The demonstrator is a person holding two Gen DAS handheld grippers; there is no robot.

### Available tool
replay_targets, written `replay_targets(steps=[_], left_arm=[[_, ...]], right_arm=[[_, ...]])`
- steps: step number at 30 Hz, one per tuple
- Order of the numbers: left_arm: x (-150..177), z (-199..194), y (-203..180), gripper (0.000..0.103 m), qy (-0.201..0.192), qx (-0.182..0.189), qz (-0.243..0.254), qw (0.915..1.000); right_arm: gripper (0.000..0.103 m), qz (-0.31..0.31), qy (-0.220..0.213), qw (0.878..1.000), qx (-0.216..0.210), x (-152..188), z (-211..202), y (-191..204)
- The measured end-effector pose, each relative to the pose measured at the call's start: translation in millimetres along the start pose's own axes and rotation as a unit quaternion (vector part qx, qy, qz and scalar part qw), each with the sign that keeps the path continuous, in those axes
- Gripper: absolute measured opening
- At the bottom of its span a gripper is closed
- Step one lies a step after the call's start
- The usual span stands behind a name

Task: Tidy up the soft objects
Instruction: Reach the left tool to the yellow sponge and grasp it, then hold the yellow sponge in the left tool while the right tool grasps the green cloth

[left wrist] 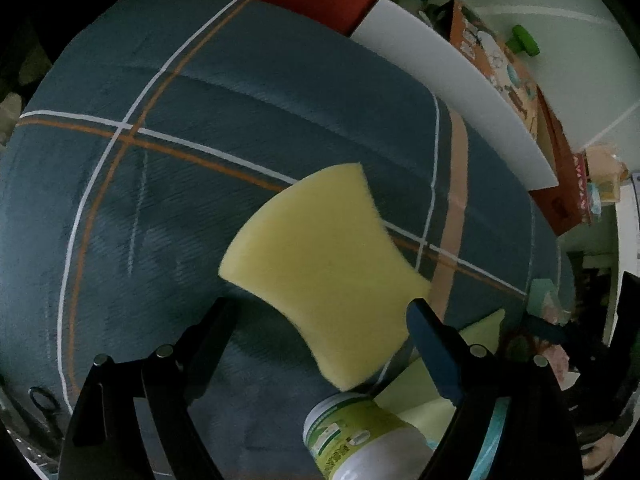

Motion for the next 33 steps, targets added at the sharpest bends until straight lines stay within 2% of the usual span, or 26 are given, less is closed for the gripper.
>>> replay_targets(steps=[1,5,15,22,33], left_arm=[[0.9,0.3,-0.5,0.086,-0.002,0.003,0.0,1.0],[4.0,0.9,-4.5,0.066,-0.004,0.024,-0.005,0.9997],[10.8,-12.4,3.1,0.047,-0.035,0.071,-0.038,0.9961],[19.4,-27.0,6.6,0.044,-0.072,0.105,-0.061,0.9899],[32.8,-63.6,33.4,0.044,-0.129,0.096,-0.084,0.9834]], right_arm=[[0.095,-0.001,0.001,1.0,0.001,0.6,0.1,0.5],[0.095,-0.003,0.003,1.0,0.001,0.2,-0.2,2.5],[0.094,0.0,-0.001,1.0,0.009,5.1,-7.5,0.9],[0.094,-0.018,0.0,1.0,0.017,8.4,-13.4,11.6],[0.09,-0.068,0.014,0.997,0.023,11.7,-9.4,48.6]])
Point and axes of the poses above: each gripper's, at about its wrist camera, not at the fingertips, and z roughly the way its jaws point, y to its left, x to its underside, the point moved 6 cm from there along z, roughly the way its jaws point, and after that the axes turned 2 degrees about -x, right-handed, at the moved point
